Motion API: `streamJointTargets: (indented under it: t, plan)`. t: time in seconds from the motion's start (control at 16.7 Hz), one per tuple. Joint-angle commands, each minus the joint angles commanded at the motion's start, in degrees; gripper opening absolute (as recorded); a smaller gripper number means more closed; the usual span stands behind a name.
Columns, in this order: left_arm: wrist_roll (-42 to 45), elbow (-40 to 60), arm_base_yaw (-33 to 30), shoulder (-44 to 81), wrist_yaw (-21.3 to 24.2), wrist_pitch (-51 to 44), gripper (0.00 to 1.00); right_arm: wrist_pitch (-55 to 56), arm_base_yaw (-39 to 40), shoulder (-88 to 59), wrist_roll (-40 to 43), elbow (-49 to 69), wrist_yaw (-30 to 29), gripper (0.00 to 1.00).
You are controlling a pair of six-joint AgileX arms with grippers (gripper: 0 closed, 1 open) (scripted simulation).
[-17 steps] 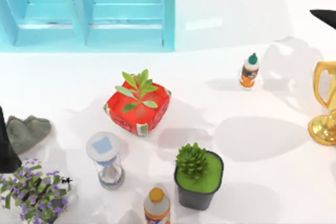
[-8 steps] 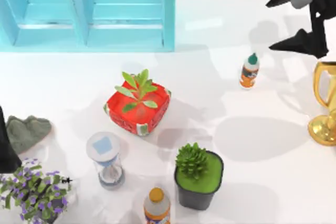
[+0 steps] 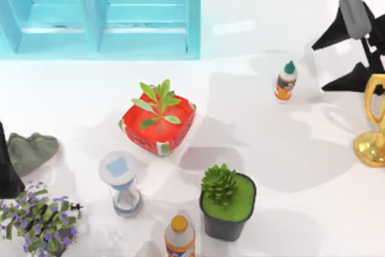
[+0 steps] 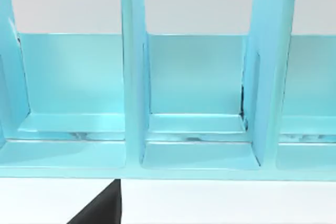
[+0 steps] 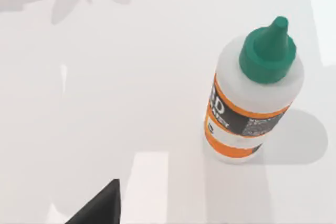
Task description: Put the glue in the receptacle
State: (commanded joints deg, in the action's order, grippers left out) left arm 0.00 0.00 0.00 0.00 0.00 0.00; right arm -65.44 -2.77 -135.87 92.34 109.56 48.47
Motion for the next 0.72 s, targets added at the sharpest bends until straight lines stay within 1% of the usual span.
streamJointTargets:
  t: [0.36, 0.54, 0.72]
  plan:
    - [0.0, 0.0, 0.0, 0.0, 0.0, 0.0, 1.0, 0.73, 0.53, -0.19, -0.68, 0.08, -0.03, 1.0]
    - [0.0, 0.0, 0.0, 0.0, 0.0, 0.0, 1.0, 4.54, 2.15, -1.53, -3.48, -0.28, 0.03, 1.0]
    - [0.0, 0.0, 0.0, 0.0, 0.0, 0.0, 1.0, 10.69, 4.54, -3.02, -6.97, -2.47, -0.13, 1.0]
